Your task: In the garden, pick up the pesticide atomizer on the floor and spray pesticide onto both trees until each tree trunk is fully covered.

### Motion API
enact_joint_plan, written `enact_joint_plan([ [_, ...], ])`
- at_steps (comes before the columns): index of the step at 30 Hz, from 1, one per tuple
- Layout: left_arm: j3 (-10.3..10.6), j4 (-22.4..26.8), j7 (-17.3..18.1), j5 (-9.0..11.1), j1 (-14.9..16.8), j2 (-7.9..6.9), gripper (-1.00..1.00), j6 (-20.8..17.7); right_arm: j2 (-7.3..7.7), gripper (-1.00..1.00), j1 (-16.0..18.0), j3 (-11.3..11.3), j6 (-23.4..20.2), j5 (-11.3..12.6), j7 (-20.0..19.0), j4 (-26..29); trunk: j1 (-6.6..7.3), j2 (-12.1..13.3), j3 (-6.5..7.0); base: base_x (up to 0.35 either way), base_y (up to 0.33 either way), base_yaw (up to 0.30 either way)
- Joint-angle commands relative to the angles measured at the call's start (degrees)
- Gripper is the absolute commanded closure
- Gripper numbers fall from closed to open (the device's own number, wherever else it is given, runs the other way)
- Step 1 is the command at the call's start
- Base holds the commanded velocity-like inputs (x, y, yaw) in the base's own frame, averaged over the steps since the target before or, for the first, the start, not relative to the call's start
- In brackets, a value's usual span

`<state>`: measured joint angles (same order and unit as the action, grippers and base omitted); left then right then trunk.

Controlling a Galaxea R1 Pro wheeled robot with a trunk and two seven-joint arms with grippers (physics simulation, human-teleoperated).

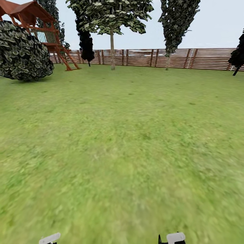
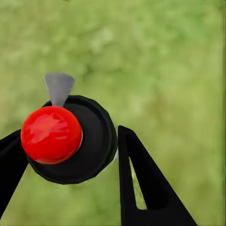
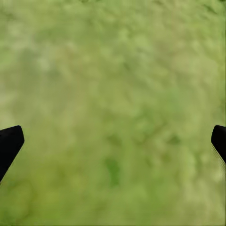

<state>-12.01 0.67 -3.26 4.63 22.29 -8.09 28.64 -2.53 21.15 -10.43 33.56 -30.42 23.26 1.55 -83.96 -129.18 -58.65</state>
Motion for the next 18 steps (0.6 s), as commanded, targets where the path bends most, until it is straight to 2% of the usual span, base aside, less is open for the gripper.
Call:
enact_joint_plan([
  [1, 0.2, -0.1, 0.0, 0.5, 0.0, 0.00, 1.00, 0.2, -0.01, -1.00, 0.0, -0.4, 0.1, -0.6, 0.3, 0.0, -0.03, 0.0, -0.05, 0.342, 0.000, 0.000],
  [18, 0.2, -0.1, 0.0, 0.5, 0.0, 0.00, 1.00, 0.3, -0.01, -1.00, 0.0, -0.4, 0.1, -0.6, 0.3, -0.1, -0.03, 0.0, -0.05, 0.342, 0.000, 0.000],
])
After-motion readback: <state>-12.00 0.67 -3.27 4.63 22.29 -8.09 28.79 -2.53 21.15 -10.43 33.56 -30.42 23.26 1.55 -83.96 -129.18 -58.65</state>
